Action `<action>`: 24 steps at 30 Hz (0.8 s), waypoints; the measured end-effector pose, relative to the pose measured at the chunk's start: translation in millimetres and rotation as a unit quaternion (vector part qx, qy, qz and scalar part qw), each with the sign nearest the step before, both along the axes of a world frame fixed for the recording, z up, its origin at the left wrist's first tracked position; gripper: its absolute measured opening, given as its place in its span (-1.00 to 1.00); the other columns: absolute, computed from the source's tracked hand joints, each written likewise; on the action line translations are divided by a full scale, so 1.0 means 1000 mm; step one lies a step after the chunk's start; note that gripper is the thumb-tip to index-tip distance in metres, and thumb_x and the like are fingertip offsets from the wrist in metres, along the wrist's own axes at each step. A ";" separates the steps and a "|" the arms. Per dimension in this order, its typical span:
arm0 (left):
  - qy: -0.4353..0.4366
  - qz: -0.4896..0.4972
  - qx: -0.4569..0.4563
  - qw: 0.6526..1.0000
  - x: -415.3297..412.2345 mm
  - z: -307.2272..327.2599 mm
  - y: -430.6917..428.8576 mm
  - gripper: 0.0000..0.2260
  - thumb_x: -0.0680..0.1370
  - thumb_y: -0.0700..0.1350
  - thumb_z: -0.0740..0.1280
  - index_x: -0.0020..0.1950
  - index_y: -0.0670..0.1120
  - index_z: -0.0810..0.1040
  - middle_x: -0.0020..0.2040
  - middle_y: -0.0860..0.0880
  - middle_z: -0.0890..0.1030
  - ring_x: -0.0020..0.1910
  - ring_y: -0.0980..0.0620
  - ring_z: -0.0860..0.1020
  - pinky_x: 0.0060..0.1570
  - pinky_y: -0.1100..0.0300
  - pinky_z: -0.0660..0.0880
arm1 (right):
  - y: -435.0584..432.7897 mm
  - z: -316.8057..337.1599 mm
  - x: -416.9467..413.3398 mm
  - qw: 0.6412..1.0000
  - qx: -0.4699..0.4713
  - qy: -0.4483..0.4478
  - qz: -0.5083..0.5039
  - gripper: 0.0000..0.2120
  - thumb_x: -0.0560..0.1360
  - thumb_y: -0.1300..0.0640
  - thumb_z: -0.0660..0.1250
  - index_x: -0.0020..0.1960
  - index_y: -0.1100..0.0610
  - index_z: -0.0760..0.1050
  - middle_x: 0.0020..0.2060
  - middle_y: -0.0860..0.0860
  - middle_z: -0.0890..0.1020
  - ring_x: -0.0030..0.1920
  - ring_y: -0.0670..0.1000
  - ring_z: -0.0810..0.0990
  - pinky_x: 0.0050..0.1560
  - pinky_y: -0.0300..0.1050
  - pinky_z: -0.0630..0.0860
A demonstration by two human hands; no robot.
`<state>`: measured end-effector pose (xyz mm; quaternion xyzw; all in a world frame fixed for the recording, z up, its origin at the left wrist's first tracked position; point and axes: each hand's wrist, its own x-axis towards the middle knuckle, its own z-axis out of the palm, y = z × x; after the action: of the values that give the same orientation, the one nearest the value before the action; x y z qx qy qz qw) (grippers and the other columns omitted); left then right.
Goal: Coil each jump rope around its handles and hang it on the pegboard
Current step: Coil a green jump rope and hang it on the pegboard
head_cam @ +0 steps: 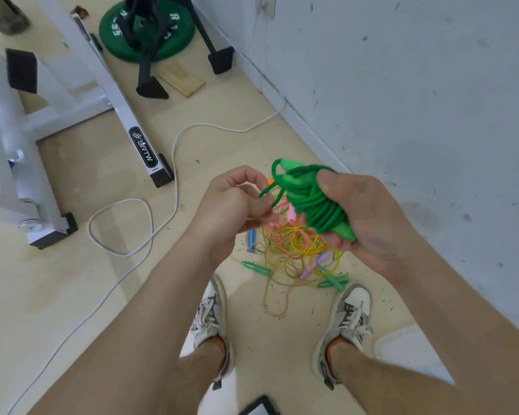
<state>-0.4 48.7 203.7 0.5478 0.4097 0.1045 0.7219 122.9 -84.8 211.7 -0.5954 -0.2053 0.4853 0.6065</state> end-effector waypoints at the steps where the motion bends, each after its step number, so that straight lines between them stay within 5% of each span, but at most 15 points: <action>1: 0.006 0.028 0.022 0.999 0.001 0.000 0.001 -0.69 0.42 -0.50 0.24 -0.27 -0.09 0.50 -0.29 -0.20 0.47 -0.47 0.00 0.56 -0.24 0.09 0.58 | 0.000 0.004 -0.004 0.999 -0.002 -0.039 0.023 -0.52 0.36 -0.13 0.45 -0.05 0.30 0.60 -0.33 0.33 0.54 -0.60 0.04 0.36 -0.59 -0.28 0.23; 5: 0.003 0.062 0.207 0.976 -0.004 -0.008 0.004 -0.71 0.26 -0.42 0.24 -0.28 -0.03 0.54 -0.36 0.00 0.54 -0.40 -0.01 0.50 -0.36 0.19 0.46 | 0.002 0.027 -0.010 0.966 -0.070 -0.181 0.169 -0.59 0.31 -0.10 0.57 -0.04 0.18 0.64 -0.39 0.17 0.59 -0.48 0.07 0.44 -0.53 -0.19 0.35; 8: 0.044 -0.051 0.415 0.907 -0.010 -0.018 0.001 -0.69 0.31 -0.35 0.33 -0.17 0.07 0.54 -0.18 0.09 0.55 -0.27 0.05 0.52 -0.21 0.19 0.45 | 0.000 0.046 -0.005 0.901 -0.129 -0.322 0.261 -0.67 0.31 -0.09 0.57 -0.02 0.06 0.64 -0.32 0.09 0.61 -0.40 -0.03 0.52 -0.39 -0.12 0.46; 10: 0.066 -0.123 0.397 0.907 -0.009 -0.022 0.002 -0.67 0.32 -0.36 0.29 -0.20 0.09 0.58 -0.24 0.10 0.58 -0.33 0.15 0.52 -0.23 0.21 0.44 | 0.000 0.052 -0.013 0.820 -0.179 -0.435 0.325 -0.63 0.34 -0.18 0.51 0.06 -0.04 0.58 -0.24 -0.02 0.60 -0.25 -0.07 0.55 -0.26 -0.06 0.52; 13: 0.120 -0.215 0.330 0.911 -0.005 -0.024 -0.002 -0.71 0.40 -0.34 0.29 -0.24 0.07 0.61 -0.36 0.05 0.59 -0.37 0.17 0.53 -0.28 0.27 0.42 | 0.005 0.048 -0.045 0.610 -0.202 -0.649 0.407 -0.72 0.53 -0.09 0.29 0.20 -0.05 0.38 0.01 -0.11 0.51 0.03 0.00 0.51 -0.20 -0.09 0.33; 17: 0.179 -0.246 0.374 0.876 0.001 -0.025 -0.008 -0.74 0.46 -0.26 0.22 -0.10 0.06 0.62 -0.35 0.08 0.54 -0.28 0.05 0.51 -0.20 0.14 0.46 | 0.006 0.020 -0.074 0.577 -0.191 -0.705 0.366 -0.73 0.55 0.25 0.11 0.17 0.09 0.47 0.07 0.08 0.49 0.14 0.18 0.43 -0.16 -0.02 0.21; 20: 0.184 -0.187 0.366 0.893 0.000 -0.027 -0.006 -0.79 0.48 -0.21 0.21 -0.12 0.03 0.60 -0.34 0.04 0.56 -0.34 -0.01 0.53 -0.19 0.07 0.52 | 0.004 -0.006 -0.069 0.590 -0.105 -0.743 0.299 -0.91 0.34 0.11 0.42 -0.16 0.06 0.60 -0.15 0.08 0.54 -0.08 0.16 0.51 -0.23 -0.06 0.31; 21: 0.173 -0.150 0.353 0.907 0.000 -0.027 -0.004 -0.79 0.48 -0.21 0.22 -0.15 0.05 0.60 -0.34 0.01 0.58 -0.35 -0.03 0.55 -0.23 0.09 0.50 | 0.004 -0.012 -0.061 0.625 -0.101 -0.709 0.311 -0.73 0.27 -0.05 0.53 -0.09 0.02 0.63 -0.08 0.04 0.54 -0.05 0.10 0.49 -0.14 -0.09 0.40; 22: 0.147 -0.104 0.322 0.930 -0.001 -0.026 -0.001 -0.79 0.49 -0.20 0.23 -0.19 0.05 0.60 -0.36 -0.01 0.60 -0.38 -0.03 0.56 -0.30 0.12 0.48 | 0.003 -0.016 -0.054 0.708 -0.086 -0.629 0.311 -0.57 0.24 -0.19 0.54 0.04 -0.04 0.62 0.02 -0.04 0.52 0.02 0.02 0.47 -0.02 -0.16 0.43; 24: 0.080 -0.021 0.230 0.970 0.000 -0.020 0.003 -0.80 0.54 -0.20 0.27 -0.22 0.01 0.60 -0.39 -0.05 0.60 -0.47 0.03 0.54 -0.40 0.22 0.44 | 0.011 -0.014 -0.047 0.903 -0.082 -0.354 0.229 -0.57 0.27 -0.25 0.51 0.08 -0.15 0.58 0.01 -0.28 0.50 -0.03 -0.18 0.49 -0.07 -0.36 0.43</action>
<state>-0.7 51.8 183.9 0.7141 0.4198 0.1368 0.5433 76.3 -74.1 198.1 -0.7122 -0.4963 0.3835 0.3153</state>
